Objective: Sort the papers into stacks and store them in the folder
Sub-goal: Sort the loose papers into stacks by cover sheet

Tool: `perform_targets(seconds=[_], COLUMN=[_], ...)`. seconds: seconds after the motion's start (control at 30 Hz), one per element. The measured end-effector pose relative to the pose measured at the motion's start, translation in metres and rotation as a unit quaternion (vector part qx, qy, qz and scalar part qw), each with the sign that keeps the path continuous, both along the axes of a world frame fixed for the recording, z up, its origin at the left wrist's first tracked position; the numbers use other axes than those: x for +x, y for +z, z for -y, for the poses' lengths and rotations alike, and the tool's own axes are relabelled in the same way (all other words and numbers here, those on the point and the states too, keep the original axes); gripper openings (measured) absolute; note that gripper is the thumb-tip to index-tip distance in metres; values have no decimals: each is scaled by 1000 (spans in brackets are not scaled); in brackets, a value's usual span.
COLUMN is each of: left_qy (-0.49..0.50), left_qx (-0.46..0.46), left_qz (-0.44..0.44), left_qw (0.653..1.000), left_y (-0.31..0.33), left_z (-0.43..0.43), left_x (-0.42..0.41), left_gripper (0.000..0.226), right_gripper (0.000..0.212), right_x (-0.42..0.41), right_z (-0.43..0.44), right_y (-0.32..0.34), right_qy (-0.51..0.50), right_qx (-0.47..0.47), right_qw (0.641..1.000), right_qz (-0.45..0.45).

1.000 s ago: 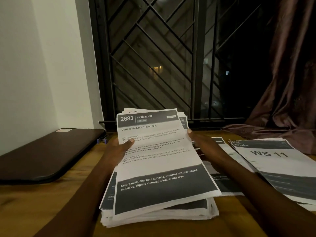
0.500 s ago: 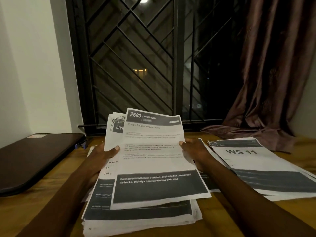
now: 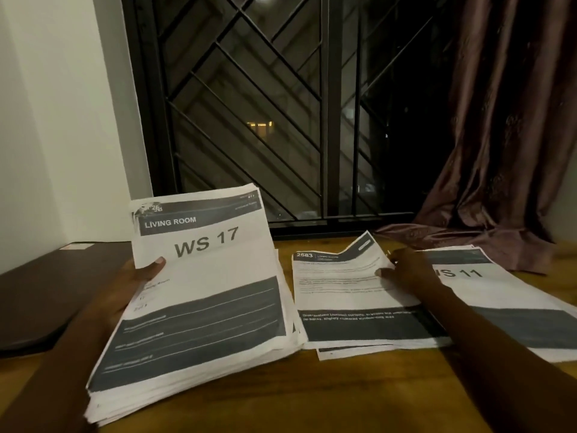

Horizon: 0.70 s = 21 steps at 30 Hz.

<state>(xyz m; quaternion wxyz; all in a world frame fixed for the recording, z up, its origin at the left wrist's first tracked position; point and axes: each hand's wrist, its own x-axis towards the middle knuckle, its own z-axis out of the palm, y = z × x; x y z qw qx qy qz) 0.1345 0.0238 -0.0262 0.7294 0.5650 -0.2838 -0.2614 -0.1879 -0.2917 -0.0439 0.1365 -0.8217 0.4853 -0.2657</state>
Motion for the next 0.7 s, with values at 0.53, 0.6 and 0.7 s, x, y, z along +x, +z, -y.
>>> perform_targets(seconds=[0.53,0.6,0.7], left_qy=[-64,-50,-11], left_qx=[10,15,29], left_qz=[22,34,83], left_qw=[998,998,996], left_y=[-12,-12,-15], left_z=[44,44,43], left_x=[-43,-42,-33], left_gripper=[31,44,42], right_gripper=[29,27,15], right_x=[68,65,48], right_z=[-99,-92,-70], right_y=[25,23,34], right_qy=[162,144,79], right_qx=[212,240,202], right_qw=[921,910,919], right_qz=[283,304,329])
